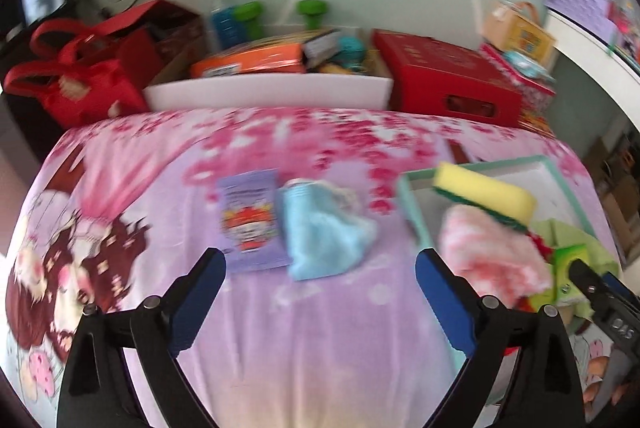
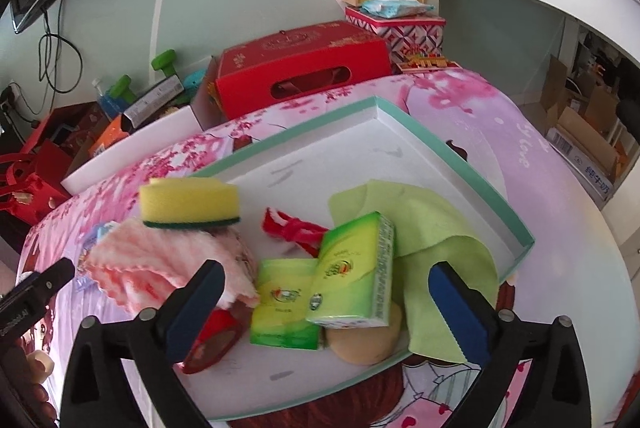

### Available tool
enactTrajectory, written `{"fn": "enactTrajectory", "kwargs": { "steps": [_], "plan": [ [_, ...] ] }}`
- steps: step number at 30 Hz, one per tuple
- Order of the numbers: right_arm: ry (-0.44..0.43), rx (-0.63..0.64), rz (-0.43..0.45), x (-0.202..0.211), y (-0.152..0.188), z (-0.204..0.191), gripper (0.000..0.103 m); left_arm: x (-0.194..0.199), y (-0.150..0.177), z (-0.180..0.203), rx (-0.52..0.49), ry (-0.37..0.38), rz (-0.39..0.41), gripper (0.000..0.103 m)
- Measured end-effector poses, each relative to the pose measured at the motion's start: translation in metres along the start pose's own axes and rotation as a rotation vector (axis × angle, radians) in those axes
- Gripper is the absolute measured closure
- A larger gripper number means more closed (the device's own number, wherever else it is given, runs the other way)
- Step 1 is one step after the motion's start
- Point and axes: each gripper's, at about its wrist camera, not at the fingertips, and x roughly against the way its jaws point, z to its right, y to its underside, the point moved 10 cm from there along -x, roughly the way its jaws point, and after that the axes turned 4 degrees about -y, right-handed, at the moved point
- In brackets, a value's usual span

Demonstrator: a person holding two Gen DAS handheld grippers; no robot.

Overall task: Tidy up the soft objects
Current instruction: 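Move the left tool to the purple snack packet while the right tool moves to the blue mask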

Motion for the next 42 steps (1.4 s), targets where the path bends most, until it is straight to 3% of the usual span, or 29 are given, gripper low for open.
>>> {"fn": "enactTrajectory", "kwargs": {
  "steps": [8,14,18,25,42],
  "plan": [
    [-0.017,0.060,0.090,0.016,-0.013,-0.035,0.000,0.001,0.005,-0.063,0.137,-0.069,-0.005,0.007],
    [-0.125,0.133,0.165,0.030,-0.019,-0.091,0.000,-0.002,0.007,-0.093,0.200,-0.104,-0.009,0.007],
    [-0.227,0.211,0.146,0.024,-0.007,-0.144,0.000,-0.005,0.010,-0.110,0.221,-0.130,-0.014,0.007],
    [-0.310,0.351,0.100,0.011,0.023,-0.209,0.000,-0.007,0.017,-0.143,0.276,-0.179,-0.016,0.007],
    [-0.400,0.427,0.007,-0.009,0.059,-0.252,0.000,-0.013,0.032,-0.178,0.350,-0.199,-0.030,0.007]
  ]
}}
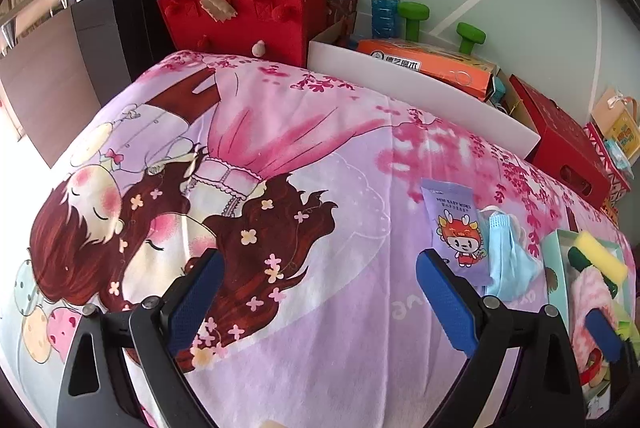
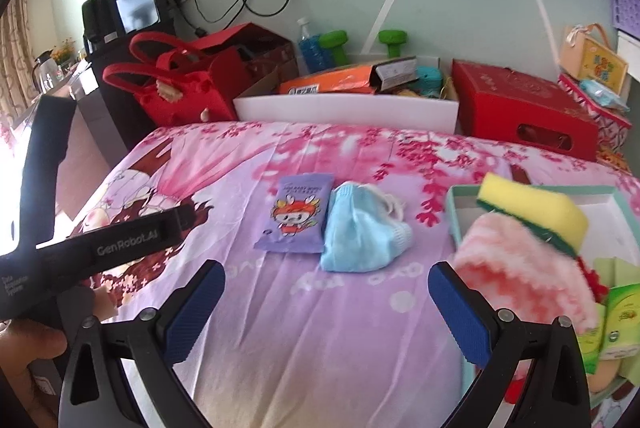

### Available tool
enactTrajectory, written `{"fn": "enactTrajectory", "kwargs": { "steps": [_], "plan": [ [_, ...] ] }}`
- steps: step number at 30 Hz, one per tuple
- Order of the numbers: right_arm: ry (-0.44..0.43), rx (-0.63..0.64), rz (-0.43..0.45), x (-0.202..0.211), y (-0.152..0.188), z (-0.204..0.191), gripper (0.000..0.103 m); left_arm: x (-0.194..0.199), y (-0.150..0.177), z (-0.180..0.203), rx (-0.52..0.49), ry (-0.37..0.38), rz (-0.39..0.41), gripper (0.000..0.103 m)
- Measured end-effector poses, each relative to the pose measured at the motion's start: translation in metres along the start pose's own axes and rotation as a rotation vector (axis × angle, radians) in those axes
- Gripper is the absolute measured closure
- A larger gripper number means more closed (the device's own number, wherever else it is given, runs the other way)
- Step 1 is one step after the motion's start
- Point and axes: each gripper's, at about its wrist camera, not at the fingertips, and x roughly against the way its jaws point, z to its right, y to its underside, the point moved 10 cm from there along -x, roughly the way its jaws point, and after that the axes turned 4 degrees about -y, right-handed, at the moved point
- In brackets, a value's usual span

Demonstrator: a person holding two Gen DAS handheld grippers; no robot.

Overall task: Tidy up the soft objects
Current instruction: 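Move the left tool to the purple snack packet while the right tool moves to the blue mask, then grasp the purple packet with the left tool while the right tool grasps the blue mask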

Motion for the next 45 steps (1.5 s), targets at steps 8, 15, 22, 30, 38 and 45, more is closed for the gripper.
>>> {"fn": "enactTrajectory", "kwargs": {
  "steps": [8,15,22,30,38,45],
  "plan": [
    [0.038,-0.017,-0.067,-0.025,0.010,0.018,0.005,-0.022,0.003,0.001,0.040,0.037,-0.033,0.007],
    [0.081,-0.029,-0.111,-0.048,0.010,0.034,0.015,-0.037,0.006,0.031,0.009,0.118,-0.074,0.007],
    [0.105,-0.021,-0.150,-0.067,0.016,0.041,0.017,-0.041,0.003,0.068,-0.044,0.209,-0.070,0.007],
    [0.107,-0.007,-0.150,-0.074,0.014,0.040,0.018,-0.050,0.007,0.092,-0.103,0.239,-0.079,0.007],
    [0.107,-0.005,-0.149,-0.078,0.015,0.043,0.035,-0.057,0.016,0.112,-0.170,0.232,-0.092,0.028],
    [0.123,-0.019,-0.142,-0.076,0.015,0.050,0.049,-0.060,0.016,0.106,-0.182,0.194,-0.088,0.057]
  ]
}}
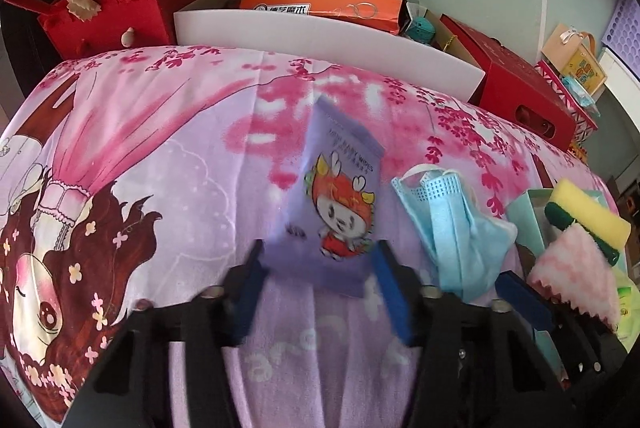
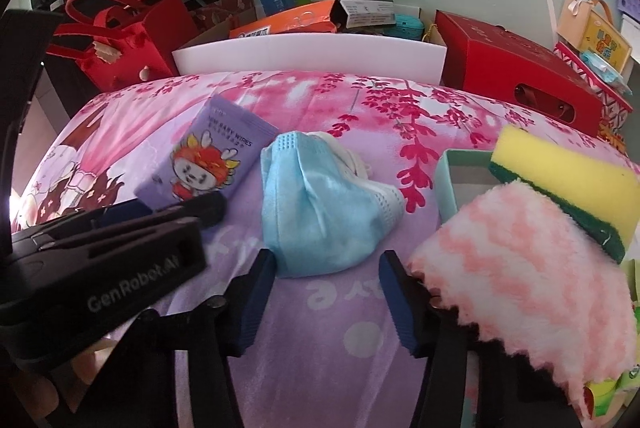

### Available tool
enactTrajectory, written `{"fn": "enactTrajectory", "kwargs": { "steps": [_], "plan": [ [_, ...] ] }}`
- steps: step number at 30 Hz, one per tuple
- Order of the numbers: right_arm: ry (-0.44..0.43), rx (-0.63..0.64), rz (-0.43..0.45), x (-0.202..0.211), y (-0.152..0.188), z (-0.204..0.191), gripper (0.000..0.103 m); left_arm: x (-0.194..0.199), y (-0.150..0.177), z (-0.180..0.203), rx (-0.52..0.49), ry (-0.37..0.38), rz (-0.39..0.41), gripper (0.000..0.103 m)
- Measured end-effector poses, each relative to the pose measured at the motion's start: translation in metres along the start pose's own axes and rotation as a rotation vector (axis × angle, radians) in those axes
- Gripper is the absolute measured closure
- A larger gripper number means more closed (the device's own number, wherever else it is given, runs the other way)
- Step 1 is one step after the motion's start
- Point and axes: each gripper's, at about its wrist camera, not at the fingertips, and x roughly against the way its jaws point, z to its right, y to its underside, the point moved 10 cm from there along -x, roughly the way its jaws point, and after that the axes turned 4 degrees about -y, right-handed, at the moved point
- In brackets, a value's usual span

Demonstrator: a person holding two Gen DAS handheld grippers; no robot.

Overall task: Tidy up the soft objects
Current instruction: 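Grasp the purple packet with the left tool while the right tool grasps the blue mask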

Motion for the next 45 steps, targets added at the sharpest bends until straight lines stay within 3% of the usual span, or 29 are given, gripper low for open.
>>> {"fn": "enactTrajectory", "kwargs": {
  "steps": [2,6,12,14,20,32,36,41,42,44,45],
  "plan": [
    [0.000,-0.003,0.002,0.000,0.000,0.002,0.052,0.000,0.000,0.000,-0.004,0.000,0.004,0.060],
    [0.013,-0.015,0.005,0.001,0.000,0.007,0.062,0.002,-0.002,0.003,-0.013,0.016,0.009,0.087],
    [0.014,-0.054,0.012,0.005,-0.001,0.017,0.081,0.005,-0.003,0.007,0.017,0.092,0.014,0.092],
    [0.010,-0.064,0.016,0.006,-0.002,0.018,0.096,0.006,-0.003,0.008,0.030,0.114,0.014,0.093],
    [-0.031,-0.085,0.027,0.015,-0.003,0.017,0.102,0.012,-0.002,0.007,0.047,0.132,0.014,0.094],
    [-0.048,-0.078,0.059,0.038,-0.003,0.013,0.102,0.035,0.029,-0.014,0.083,0.082,-0.013,0.094],
    [-0.046,-0.056,0.061,0.038,-0.006,0.012,0.099,0.043,0.029,-0.026,0.096,0.045,0.003,0.094],
    [-0.016,-0.013,0.060,0.037,-0.011,0.010,0.099,0.047,0.026,-0.029,0.103,0.054,0.012,0.094],
    [-0.006,0.005,0.064,0.037,-0.013,0.008,0.095,0.047,0.026,-0.028,0.102,0.055,0.012,0.094],
    [0.007,0.027,0.062,0.035,-0.014,0.006,0.077,0.049,0.026,-0.028,0.105,0.063,0.015,0.094],
    [0.020,0.043,0.059,0.033,-0.016,0.004,0.075,0.051,0.025,-0.028,0.107,0.070,0.017,0.094]
  ]
}}
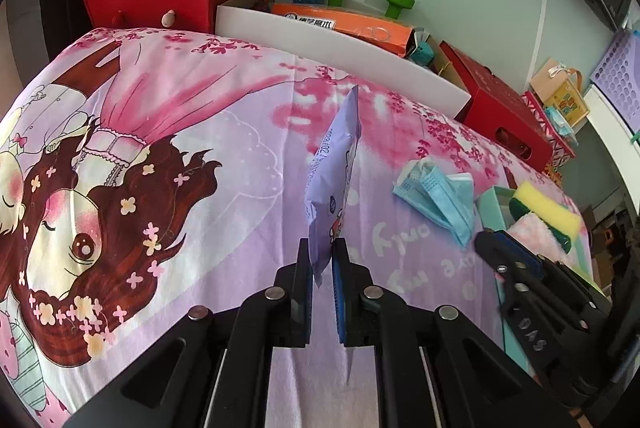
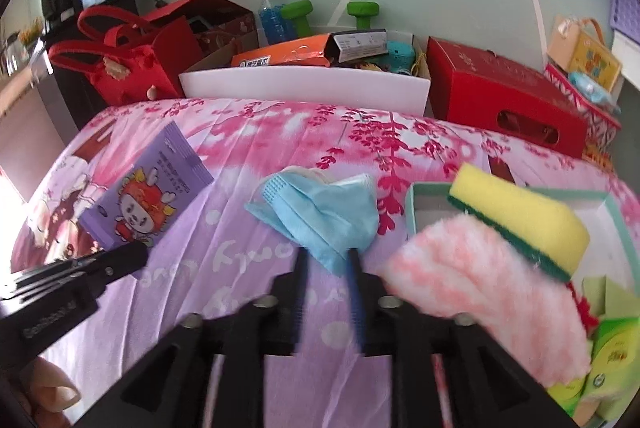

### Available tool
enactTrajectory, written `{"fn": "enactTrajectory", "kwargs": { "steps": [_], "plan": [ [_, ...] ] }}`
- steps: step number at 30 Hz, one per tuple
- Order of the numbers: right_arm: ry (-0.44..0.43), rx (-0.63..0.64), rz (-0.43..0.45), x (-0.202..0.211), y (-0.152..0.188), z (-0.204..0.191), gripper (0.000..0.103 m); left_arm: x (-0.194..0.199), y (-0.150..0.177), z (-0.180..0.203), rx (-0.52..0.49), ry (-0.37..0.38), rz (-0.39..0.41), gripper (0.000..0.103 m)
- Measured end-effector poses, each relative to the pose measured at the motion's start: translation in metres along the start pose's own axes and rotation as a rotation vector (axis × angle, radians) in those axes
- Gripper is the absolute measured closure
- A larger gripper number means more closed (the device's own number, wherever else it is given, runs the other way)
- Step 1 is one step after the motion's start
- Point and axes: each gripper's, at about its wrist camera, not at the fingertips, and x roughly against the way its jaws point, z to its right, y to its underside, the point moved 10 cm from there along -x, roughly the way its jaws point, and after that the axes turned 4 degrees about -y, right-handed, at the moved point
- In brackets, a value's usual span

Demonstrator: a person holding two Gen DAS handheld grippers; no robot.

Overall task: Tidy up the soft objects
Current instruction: 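Grasp the purple packet with the left tool while the right tool grasps the blue mask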

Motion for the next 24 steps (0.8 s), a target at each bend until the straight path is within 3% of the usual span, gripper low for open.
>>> {"fn": "enactTrajectory", "kwargs": {
  "steps": [4,8,15,24],
  "plan": [
    [0.017,0.052,-0.009,-0.007,-0.003,-0.007,0.074,0.005,-0.002,-0.005,0.015,0.009,0.012,0.094],
    [0.066,0.123,-0.011,-0.017,-0.006,-0.011,0.067,0.004,-0.003,-0.009,0.022,0.006,0.008,0.094],
    [0.076,0.155,-0.051,-0.042,0.000,-0.009,0.067,-0.002,-0.002,-0.007,0.022,0.018,-0.003,0.094],
    [0.074,0.149,-0.069,-0.046,0.001,-0.010,0.091,-0.009,0.000,-0.001,0.004,0.017,-0.021,0.094]
  ]
}}
